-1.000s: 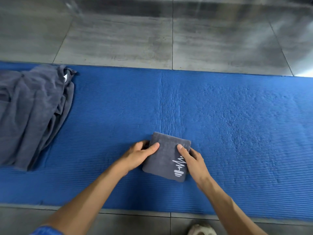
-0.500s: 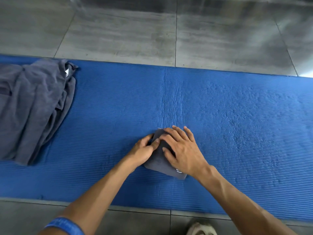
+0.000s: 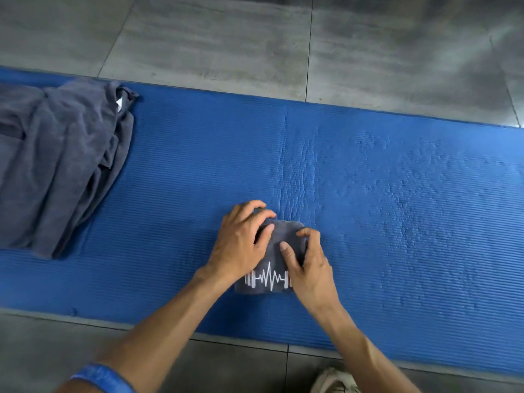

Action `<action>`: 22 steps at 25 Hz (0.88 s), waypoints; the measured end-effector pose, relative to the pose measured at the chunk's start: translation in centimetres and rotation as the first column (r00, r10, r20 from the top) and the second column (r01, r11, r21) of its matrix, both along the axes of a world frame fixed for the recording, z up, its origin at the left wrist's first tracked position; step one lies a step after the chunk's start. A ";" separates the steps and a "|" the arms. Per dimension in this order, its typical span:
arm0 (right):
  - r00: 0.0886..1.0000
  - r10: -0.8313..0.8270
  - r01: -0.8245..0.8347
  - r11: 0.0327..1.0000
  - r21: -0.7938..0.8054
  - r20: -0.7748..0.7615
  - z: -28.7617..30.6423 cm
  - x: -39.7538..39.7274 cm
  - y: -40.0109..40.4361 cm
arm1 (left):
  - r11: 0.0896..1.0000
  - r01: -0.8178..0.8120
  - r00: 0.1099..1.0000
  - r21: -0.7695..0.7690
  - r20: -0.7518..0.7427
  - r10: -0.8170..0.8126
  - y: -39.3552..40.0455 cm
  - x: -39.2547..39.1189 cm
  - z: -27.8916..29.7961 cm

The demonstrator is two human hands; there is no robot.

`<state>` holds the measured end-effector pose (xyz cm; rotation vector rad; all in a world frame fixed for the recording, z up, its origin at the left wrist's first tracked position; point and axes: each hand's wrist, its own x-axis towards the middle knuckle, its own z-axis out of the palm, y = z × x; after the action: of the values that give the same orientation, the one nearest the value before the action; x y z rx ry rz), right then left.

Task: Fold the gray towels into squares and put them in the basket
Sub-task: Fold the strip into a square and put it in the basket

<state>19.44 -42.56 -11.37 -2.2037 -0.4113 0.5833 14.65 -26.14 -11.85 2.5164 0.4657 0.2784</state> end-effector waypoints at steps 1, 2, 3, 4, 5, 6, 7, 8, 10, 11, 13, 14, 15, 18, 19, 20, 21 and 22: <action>1.000 -0.027 0.027 1.000 0.011 0.009 -0.3 0.1 -0.1 | 0.994 0.060 0.998 0.087 -0.018 -0.059 -0.9 -0.3 -0.2; 0.999 -0.033 0.033 0.999 -0.002 0.032 -0.6 0.2 -0.3 | 0.984 0.102 0.994 0.145 -0.060 -0.095 -2.0 -0.5 -0.3; 0.998 -0.019 0.022 0.999 -0.038 0.067 -0.8 0.3 -0.5 | 0.973 0.125 0.987 0.193 -0.120 -0.103 -3.0 -0.8 -0.5; 0.994 0.015 -0.005 0.996 -0.086 0.110 -1.0 0.4 -0.7 | 0.964 0.130 0.980 0.232 -0.177 -0.090 -3.8 -1.0 -0.6; 0.983 0.059 -0.035 0.990 -0.137 0.174 -1.1 0.4 -0.8 | 0.957 0.126 0.973 0.261 -0.221 -0.068 -4.3 -1.2 -0.7; 0.958 0.108 -0.059 0.981 -0.186 0.266 -1.1 0.5 -0.9 | 0.953 0.119 0.968 0.278 -0.247 -0.049 -4.5 -1.4 -0.6; 0.917 0.154 -0.071 0.970 -0.231 0.368 -0.9 0.7 -0.9 | 0.953 0.116 0.964 0.282 -0.264 -0.039 -4.5 -1.6 -0.6; 0.870 0.185 -0.071 0.965 -0.254 0.457 -0.8 0.9 -0.6 | 0.953 0.116 0.960 0.280 -0.279 -0.035 -4.3 -1.7 -0.7; 0.809 0.243 -0.126 0.961 -0.245 0.535 -0.2 1.1 0.6 | 0.948 0.142 0.939 0.284 -0.341 -0.038 -4.1 -1.8 -0.8; 0.785 0.307 -0.197 0.947 -0.253 0.538 0.0 0.9 1.3 | 0.944 0.162 0.922 0.287 -0.385 -0.042 -4.1 -1.9 -0.7; 0.719 0.455 -0.334 0.889 -0.312 0.526 -0.2 0.5 2.5 | 0.940 0.188 0.897 0.286 -0.440 -0.046 -4.3 -2.0 -1.0; 0.703 0.497 -0.366 0.866 -0.340 0.509 -0.5 0.5 2.7 | 0.942 0.183 0.894 0.282 -0.446 -0.040 -4.3 -2.1 -1.1; 0.712 0.511 -0.372 0.857 -0.357 0.483 -0.9 0.7 2.8 | 0.944 0.166 0.902 0.284 -0.430 -0.029 -4.3 -2.1 -1.1; 0.756 0.487 -0.344 0.864 -0.368 0.438 -1.8 1.2 2.4 | 0.964 0.082 0.944 0.252 -0.330 0.006 -4.1 -2.1 -1.7; 0.761 0.482 -0.341 0.867 -0.364 0.434 -2.1 1.2 2.3 | 0.971 0.067 0.954 0.232 -0.299 0.006 -4.0 -2.2 -2.0; 0.770 0.473 -0.337 0.872 -0.355 0.429 -2.3 1.2 2.2 | 0.975 0.055 0.962 0.214 -0.272 0.005 -4.0 -2.2 -2.5; 0.783 0.456 -0.325 0.880 -0.347 0.423 -2.6 1.3 2.3 | 0.980 0.037 0.968 0.196 -0.252 0.013 -3.9 -2.1 -2.6; 0.799 0.437 -0.308 0.887 -0.342 0.413 -2.9 1.4 2.4 | 0.985 0.018 0.970 0.172 -0.240 0.024 -3.8 -2.0 -2.8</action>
<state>20.89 -40.12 -14.27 -2.5344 -1.1176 0.2881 12.66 -29.97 -14.66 2.7343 0.5623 0.0116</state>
